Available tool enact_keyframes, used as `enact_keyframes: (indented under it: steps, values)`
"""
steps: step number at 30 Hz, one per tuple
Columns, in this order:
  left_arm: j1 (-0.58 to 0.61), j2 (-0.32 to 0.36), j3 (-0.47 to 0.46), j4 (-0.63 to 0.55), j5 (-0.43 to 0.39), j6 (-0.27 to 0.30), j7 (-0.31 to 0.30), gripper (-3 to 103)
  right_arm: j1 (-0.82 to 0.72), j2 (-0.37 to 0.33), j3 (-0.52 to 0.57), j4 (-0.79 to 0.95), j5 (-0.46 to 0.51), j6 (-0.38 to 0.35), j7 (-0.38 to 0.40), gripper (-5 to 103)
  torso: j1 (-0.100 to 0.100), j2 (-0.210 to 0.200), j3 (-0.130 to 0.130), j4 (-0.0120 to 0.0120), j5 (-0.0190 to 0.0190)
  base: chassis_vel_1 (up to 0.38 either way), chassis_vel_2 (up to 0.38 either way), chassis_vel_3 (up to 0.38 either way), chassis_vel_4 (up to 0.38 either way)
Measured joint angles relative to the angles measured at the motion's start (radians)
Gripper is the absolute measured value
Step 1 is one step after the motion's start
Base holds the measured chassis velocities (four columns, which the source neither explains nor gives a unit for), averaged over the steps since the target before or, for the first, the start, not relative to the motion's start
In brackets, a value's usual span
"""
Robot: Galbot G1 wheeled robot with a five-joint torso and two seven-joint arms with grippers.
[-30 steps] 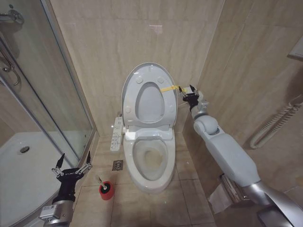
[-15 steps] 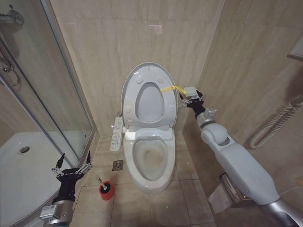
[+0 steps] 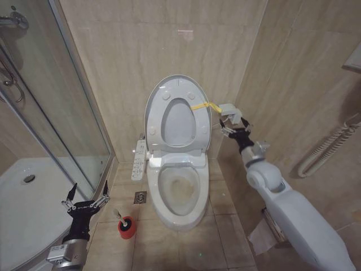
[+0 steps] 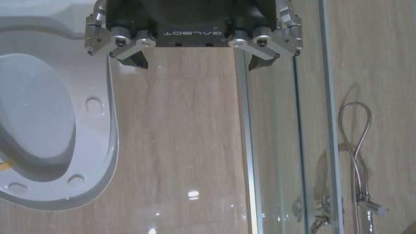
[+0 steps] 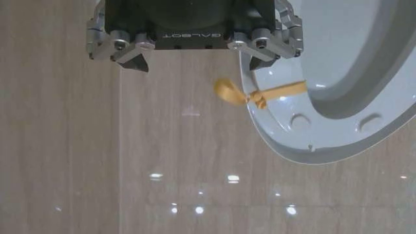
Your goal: Open the toilet lid, clean the toilet bowl with a toilet brush, close the toilet lid, and flush.
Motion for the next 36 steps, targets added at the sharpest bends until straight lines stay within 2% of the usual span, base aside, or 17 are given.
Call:
enact_keyframes:
  steps: [10,21,24,28,36]
  values:
    - [0.000,0.000,0.000,0.000,0.000,0.000,0.000,100,-0.203,0.042,0.057,0.127,-0.051,0.018,0.059,100,0.000,0.000,0.000,0.0003,-0.0002,0.000,0.000,0.000,0.000]
    - [0.000,0.000,0.000,0.000,0.000,0.000,0.000,100,-0.332,0.121,0.140,0.170,-0.106,0.031,0.032,100,0.000,0.000,0.000,0.0000,-0.0001,0.000,0.000,0.000,0.000]
    - [0.000,0.000,0.000,0.000,0.000,0.000,0.000,100,-0.384,0.157,0.185,0.186,-0.178,0.041,-0.007,100,0.000,0.000,0.000,0.0003,-0.0001,0.000,0.000,0.000,0.000]
    - [0.000,0.000,0.000,0.000,0.000,0.000,0.000,100,-0.428,0.185,0.218,0.187,-0.226,0.068,-0.022,100,0.000,0.000,0.000,0.0001,0.0000,0.000,0.000,0.000,0.000]
    - [0.000,0.000,0.000,0.000,0.000,0.000,0.000,100,-0.510,0.231,0.242,0.207,-0.246,0.085,-0.020,100,0.000,0.000,0.000,0.0001,-0.0001,0.000,0.000,0.000,0.000]
